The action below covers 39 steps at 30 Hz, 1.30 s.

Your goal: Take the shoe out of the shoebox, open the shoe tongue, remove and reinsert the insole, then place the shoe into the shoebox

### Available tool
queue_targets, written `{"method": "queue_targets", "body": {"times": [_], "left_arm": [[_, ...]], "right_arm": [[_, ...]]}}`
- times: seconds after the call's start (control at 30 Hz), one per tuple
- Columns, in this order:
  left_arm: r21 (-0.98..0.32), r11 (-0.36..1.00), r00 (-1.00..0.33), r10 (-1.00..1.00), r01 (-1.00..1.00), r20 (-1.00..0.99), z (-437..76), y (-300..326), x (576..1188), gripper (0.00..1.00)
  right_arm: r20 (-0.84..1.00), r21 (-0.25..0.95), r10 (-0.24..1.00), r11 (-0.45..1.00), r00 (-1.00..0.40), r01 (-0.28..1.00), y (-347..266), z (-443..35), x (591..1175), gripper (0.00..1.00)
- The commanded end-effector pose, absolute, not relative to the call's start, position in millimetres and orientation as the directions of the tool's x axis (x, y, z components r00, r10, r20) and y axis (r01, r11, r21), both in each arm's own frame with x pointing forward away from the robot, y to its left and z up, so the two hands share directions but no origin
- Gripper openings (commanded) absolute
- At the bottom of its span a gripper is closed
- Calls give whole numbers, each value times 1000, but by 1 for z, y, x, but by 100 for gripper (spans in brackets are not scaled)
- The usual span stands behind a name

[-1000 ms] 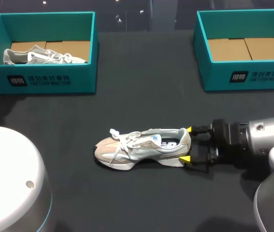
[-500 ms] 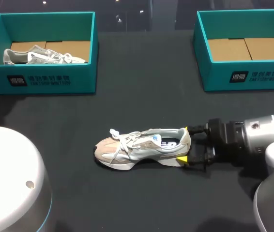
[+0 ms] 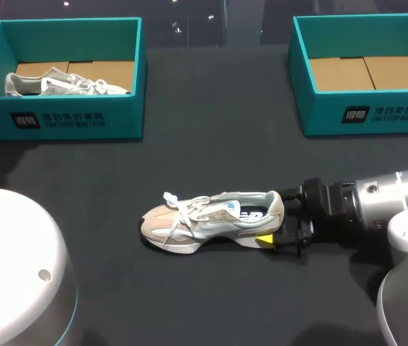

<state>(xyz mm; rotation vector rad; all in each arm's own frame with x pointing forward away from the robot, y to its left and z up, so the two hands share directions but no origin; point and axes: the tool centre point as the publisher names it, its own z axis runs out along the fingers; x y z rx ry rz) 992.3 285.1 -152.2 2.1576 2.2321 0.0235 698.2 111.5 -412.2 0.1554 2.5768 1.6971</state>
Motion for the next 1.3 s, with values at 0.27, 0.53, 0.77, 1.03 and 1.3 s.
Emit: {"method": "queue_targets", "body": {"times": [0.27, 0.53, 0.77, 1.03, 1.3], "left_arm": [[36, 33, -33, 999, 999, -14, -152, 285, 993, 100], [36, 33, -33, 999, 999, -14, -152, 285, 993, 100], [36, 33, -33, 999, 999, -14, -152, 285, 993, 100], [36, 33, -33, 999, 999, -14, -152, 285, 993, 100], [36, 33, -33, 999, 999, -14, -152, 285, 993, 100]], "right_arm": [[11, 918, 97, 394, -995, 49, 122, -416, 702, 55], [9, 914, 93, 403, -996, 46, 119, -417, 700, 0], [4, 911, 91, 410, -996, 42, 116, -414, 699, 0], [1, 907, 83, 419, -997, 36, 116, -412, 698, 0], [1, 907, 83, 419, -997, 36, 116, -412, 698, 0]]}}
